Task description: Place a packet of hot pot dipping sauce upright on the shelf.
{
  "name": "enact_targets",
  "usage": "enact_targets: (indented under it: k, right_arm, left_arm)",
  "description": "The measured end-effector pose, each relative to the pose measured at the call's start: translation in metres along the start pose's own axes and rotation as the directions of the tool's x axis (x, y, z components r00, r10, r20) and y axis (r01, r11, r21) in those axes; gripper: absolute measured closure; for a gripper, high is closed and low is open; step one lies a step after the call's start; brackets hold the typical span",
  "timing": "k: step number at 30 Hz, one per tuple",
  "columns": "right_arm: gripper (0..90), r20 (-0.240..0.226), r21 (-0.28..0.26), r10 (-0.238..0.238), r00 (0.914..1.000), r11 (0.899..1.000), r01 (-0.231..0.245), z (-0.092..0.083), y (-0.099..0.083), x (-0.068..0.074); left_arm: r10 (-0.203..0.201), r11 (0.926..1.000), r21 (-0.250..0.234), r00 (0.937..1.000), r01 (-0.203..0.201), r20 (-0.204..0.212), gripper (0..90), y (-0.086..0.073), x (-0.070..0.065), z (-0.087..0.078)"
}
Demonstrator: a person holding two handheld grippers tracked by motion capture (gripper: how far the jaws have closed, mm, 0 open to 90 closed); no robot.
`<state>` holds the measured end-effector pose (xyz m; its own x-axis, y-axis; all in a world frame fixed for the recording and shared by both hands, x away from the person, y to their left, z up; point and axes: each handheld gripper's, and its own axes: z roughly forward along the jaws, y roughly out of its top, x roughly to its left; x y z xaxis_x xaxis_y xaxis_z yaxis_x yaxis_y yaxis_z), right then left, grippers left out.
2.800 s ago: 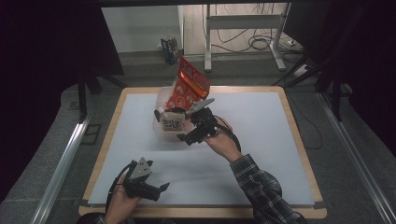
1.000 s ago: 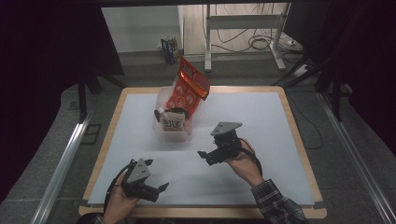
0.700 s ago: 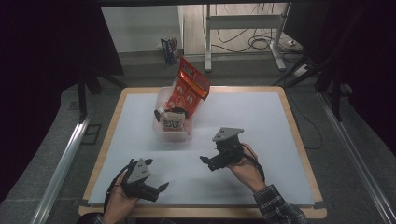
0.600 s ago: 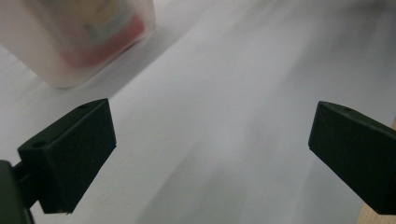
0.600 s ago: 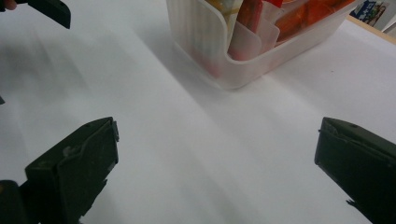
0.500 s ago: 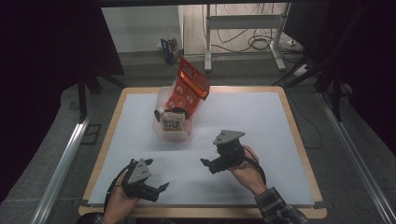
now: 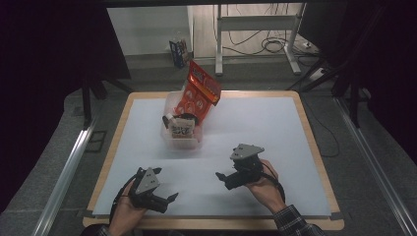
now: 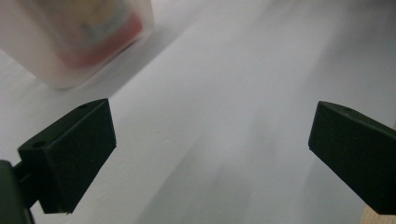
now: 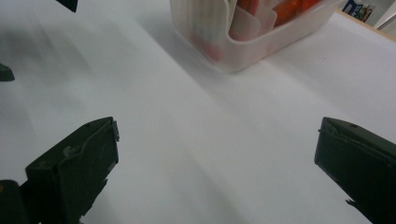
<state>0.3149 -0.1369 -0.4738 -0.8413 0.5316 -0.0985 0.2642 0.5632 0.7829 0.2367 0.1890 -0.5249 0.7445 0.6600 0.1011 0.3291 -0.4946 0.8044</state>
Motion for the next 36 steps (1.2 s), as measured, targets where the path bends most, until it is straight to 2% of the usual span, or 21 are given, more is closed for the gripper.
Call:
enact_targets:
  k: [8,18,29,36]
  right_arm:
    - [0.0,0.035,0.020,0.036,0.9988,0.999,-0.037,-0.013,-0.021,-0.005]
    - [0.0,0.092,0.001,0.068,0.9934,0.998,-0.069,-0.038,-0.041,-0.010]
    - [0.0,0.134,-0.014,0.115,0.9843,0.993,-0.114,-0.060,-0.060,-0.014]
    - [0.0,0.164,-0.017,0.147,0.9755,0.989,-0.146,-0.072,-0.072,-0.017]
  left_arm:
    - [0.004,1.0000,0.007,1.0000,-0.004,-0.002,0.5,0.000,0.000,0.001]
    - [0.007,0.9999,0.011,1.0000,-0.007,-0.003,0.5,0.000,-0.001,0.002]
    - [0.007,0.9998,0.016,1.0000,-0.007,-0.003,0.5,-0.001,-0.001,0.003]
    - [0.009,0.9997,0.022,1.0000,-0.009,-0.001,0.5,-0.001,-0.001,0.003]
